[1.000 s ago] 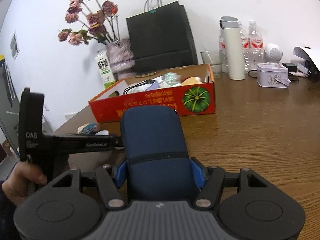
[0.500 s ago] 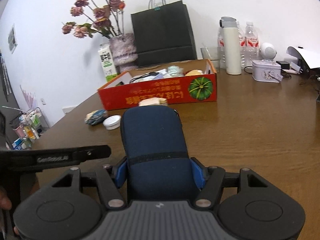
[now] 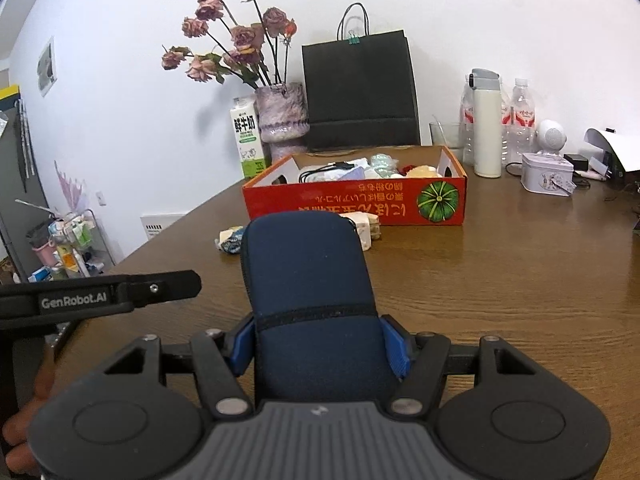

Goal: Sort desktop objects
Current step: 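Carry the case and cap into the cardboard box and open both tools, then move both open tools back over the table, then grasp the white cube charger with the right tool while the left tool grasps the white round lid, then carry the charger and lid into the cardboard box and open both tools, then move both open tools back over the table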

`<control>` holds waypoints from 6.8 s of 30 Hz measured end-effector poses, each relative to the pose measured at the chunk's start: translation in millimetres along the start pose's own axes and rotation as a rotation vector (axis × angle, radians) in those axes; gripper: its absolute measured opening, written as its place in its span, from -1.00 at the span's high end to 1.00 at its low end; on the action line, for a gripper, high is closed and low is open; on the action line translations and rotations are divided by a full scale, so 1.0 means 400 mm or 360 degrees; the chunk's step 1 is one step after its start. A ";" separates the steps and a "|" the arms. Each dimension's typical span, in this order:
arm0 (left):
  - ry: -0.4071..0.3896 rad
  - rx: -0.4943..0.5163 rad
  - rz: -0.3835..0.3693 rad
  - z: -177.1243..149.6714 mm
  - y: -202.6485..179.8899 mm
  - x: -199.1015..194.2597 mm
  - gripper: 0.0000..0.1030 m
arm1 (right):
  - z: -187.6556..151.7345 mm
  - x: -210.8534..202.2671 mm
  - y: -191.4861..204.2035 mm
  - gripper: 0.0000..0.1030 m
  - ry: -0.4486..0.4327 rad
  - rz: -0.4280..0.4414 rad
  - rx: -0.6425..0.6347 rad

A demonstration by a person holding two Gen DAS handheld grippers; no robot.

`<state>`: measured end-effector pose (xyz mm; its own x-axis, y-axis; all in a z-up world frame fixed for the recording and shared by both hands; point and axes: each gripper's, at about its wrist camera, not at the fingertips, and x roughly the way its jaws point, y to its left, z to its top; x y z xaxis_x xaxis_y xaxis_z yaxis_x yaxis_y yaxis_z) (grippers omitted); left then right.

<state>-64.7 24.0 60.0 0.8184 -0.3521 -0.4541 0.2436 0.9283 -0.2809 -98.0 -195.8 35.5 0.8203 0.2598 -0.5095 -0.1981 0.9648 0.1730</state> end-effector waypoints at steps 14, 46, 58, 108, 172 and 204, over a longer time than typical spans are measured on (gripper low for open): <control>-0.0084 0.0123 0.0060 0.170 0.014 0.177 0.44 | 0.184 0.151 -0.083 -0.22 -0.0060 0.0053 0.0075; -0.0028 0.0251 0.0261 0.415 0.078 0.467 -0.82 | 0.418 0.397 -0.215 -0.70 -0.0125 -0.0167 0.0325; -0.0108 0.0317 0.0140 0.196 0.036 0.202 -1.00 | 0.133 0.181 -0.170 -0.75 -0.0081 -0.0133 0.0230; 0.0174 0.0174 0.0159 0.088 0.095 0.366 0.21 | 0.203 0.475 -0.068 0.04 0.0158 -0.0087 -0.0048; 0.0172 0.0006 0.0204 0.450 0.136 0.739 -0.57 | 0.559 0.819 -0.309 0.08 0.0332 -0.0106 0.0331; 0.0023 0.0163 0.0309 -0.067 0.031 0.104 -1.00 | -0.059 0.082 -0.043 -0.60 0.0009 -0.0117 -0.0036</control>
<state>-41.6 17.6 15.2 0.8476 -0.1667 -0.5038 0.1346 0.9859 -0.0999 -80.2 -203.0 -3.9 0.8300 0.1882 -0.5251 -0.1494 0.9820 0.1158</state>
